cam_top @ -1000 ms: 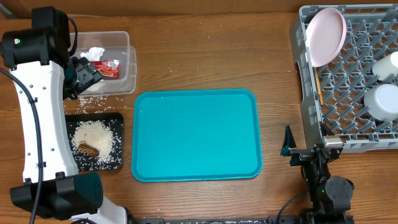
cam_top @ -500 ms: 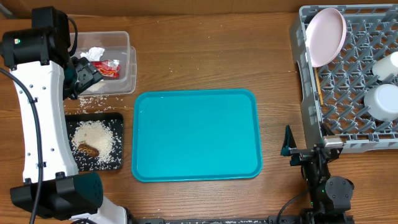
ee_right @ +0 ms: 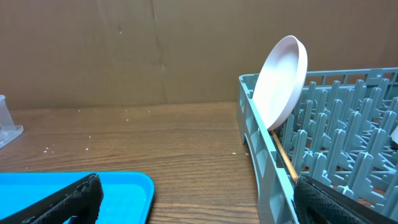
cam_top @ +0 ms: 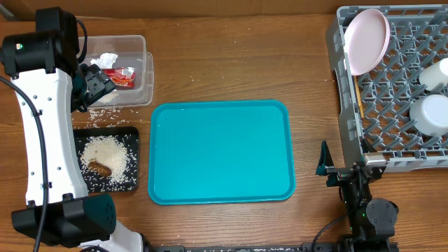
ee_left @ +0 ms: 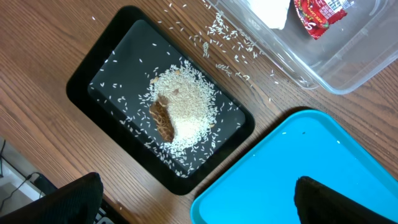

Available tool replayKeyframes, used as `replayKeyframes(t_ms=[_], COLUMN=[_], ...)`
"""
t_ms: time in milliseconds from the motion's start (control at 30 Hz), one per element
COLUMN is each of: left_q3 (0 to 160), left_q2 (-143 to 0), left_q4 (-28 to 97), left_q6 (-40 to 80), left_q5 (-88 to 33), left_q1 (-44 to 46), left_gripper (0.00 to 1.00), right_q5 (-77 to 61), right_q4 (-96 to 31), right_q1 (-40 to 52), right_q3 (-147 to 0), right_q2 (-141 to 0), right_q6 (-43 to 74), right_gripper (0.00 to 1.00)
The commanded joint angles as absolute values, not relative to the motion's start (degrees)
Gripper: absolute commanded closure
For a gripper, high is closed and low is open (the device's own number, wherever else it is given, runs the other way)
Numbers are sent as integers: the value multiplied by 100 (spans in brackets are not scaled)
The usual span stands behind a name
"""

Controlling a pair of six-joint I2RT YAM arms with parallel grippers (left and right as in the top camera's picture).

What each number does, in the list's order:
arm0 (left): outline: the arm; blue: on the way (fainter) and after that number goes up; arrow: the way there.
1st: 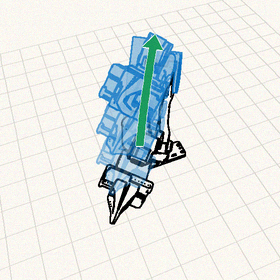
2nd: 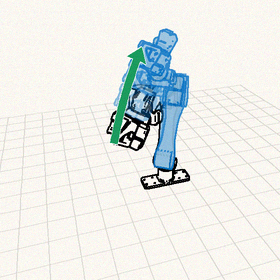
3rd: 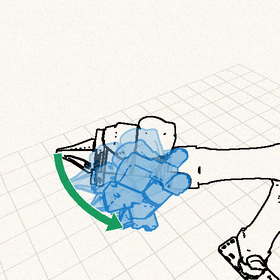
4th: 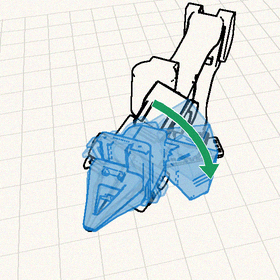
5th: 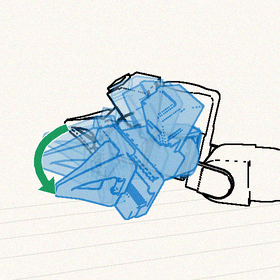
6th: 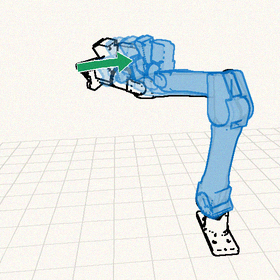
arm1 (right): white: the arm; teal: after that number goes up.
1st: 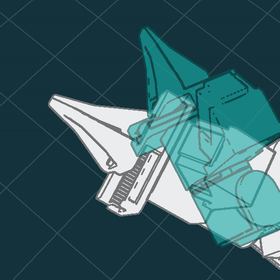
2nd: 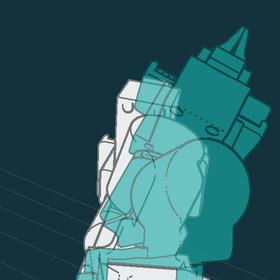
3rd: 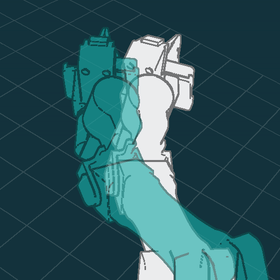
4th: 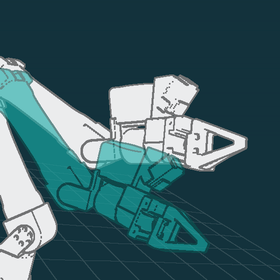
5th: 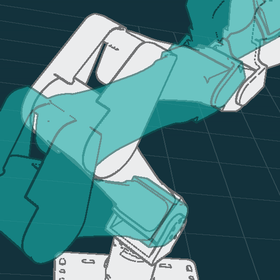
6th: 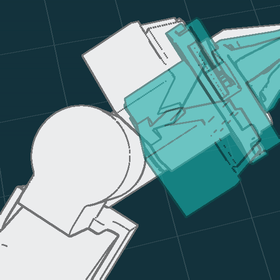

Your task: Sort waste into correct bins and load items into the dishwasher

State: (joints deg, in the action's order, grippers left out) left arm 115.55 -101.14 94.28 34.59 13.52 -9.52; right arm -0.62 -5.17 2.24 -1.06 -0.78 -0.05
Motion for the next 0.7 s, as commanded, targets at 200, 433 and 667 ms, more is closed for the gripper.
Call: replayKeyframes(t_ms=[200, 433, 667], left_q3=[11638, 11636, 11636], left_q2=[-9994, -9968, -9813], left_q4=[9662, 9633, 8986], left_q6=[3476, 3468, 2904], left_q5=[1168, 895, 888], left_q1=[-972, -753, -301], left_gripper=[0, 0, 0], right_q5=[-8, -8, -8], right_q4=[-484, -484, -484], right_q1=[202, 202, 202], right_q3=[-47, -47, -47], right_q2=[-16, -16, -16], right_q6=[-43, -43, -43], right_gripper=[0, 0, 0])
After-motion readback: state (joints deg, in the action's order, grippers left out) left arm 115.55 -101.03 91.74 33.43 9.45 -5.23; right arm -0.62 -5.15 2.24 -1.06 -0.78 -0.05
